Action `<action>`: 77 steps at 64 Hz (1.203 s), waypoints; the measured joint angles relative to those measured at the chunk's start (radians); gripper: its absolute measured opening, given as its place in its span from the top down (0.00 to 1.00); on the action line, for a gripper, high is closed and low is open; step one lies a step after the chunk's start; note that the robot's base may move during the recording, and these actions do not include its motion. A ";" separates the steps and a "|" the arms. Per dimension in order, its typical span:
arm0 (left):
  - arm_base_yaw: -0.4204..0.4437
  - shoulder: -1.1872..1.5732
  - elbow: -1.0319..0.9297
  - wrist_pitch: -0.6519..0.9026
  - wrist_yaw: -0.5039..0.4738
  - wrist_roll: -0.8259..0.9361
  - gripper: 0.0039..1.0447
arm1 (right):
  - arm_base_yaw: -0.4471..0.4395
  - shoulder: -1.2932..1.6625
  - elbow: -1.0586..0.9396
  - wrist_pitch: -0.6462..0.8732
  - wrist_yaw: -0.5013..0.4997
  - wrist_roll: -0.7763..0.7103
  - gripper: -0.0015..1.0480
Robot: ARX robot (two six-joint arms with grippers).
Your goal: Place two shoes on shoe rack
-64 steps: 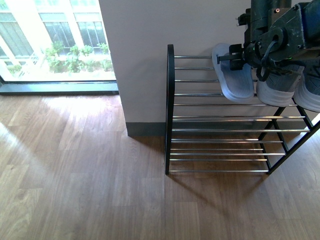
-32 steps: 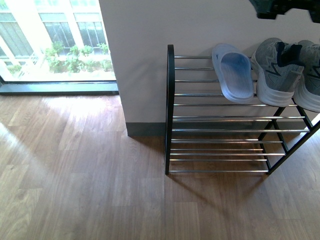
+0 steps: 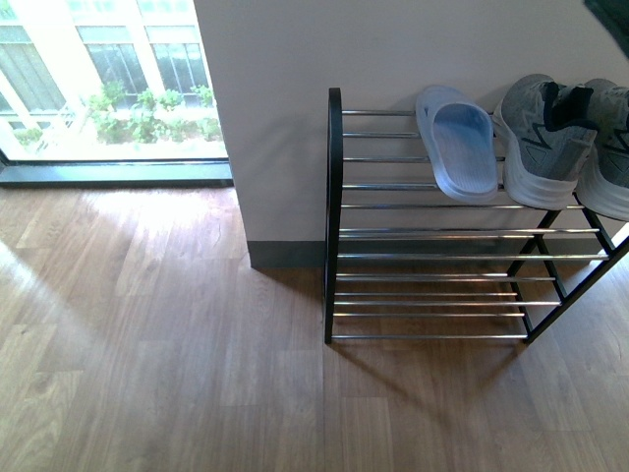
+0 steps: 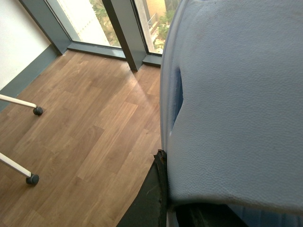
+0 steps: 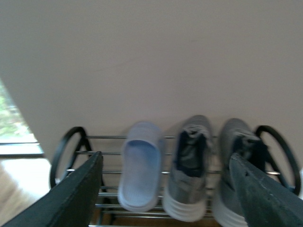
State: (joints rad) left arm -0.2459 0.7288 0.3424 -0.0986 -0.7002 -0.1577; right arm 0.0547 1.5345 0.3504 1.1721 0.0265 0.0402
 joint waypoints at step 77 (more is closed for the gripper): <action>0.000 0.000 0.000 0.000 0.000 0.000 0.99 | -0.054 -0.912 -0.332 -0.566 -0.027 -0.037 0.98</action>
State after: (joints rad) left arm -0.2459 0.7288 0.3424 -0.0986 -0.7002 -0.1577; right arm 0.0010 0.6228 0.0189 0.6064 -0.0002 0.0032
